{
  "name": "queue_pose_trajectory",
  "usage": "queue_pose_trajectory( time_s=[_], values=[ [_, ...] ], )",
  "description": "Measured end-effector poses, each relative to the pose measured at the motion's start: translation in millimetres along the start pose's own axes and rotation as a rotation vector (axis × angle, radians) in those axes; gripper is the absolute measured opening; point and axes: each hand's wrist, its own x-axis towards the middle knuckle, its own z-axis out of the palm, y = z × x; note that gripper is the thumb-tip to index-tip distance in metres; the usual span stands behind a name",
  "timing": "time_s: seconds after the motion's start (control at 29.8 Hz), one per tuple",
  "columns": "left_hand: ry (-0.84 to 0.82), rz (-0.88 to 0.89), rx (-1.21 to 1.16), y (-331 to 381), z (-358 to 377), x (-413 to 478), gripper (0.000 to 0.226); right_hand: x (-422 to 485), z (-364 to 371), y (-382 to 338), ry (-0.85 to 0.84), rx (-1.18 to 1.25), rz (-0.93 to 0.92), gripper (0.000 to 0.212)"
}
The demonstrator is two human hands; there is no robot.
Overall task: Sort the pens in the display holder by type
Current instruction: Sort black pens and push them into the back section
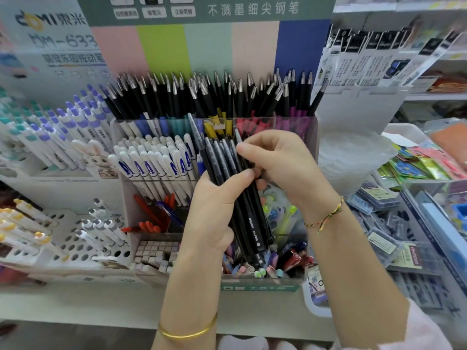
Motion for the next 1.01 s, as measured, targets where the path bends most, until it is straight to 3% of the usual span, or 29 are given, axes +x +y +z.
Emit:
queue_pose_trajectory(
  time_s=[0.23,0.4,0.54,0.84,0.91,1.01],
  values=[
    [0.101,-0.027,-0.048,-3.3,-5.0,0.8,0.028,17.6,-5.9,-10.0,0.395,0.236,-0.125,0.014],
    [0.133,-0.012,-0.033,-4.2,-7.8,0.6,0.026,23.0,-9.1,-5.2,0.654,-0.012,-0.406,0.011],
    [0.139,-0.006,-0.023,-2.5,-6.4,0.2,0.021,17.9,-0.7,10.5,0.521,-0.305,-0.447,0.008],
    [0.107,0.007,-0.002,-0.8,-4.0,-2.2,0.018,17.1,7.3,30.9,0.331,-0.924,-0.157,0.022],
    [0.097,0.01,0.008,-0.1,-3.6,-2.6,0.025,17.7,6.6,31.7,0.298,-0.956,-0.104,0.023],
    [0.071,0.01,0.022,0.7,-3.2,-2.5,0.028,13.4,3.8,27.7,0.332,-0.797,-0.155,0.022]
  ],
)
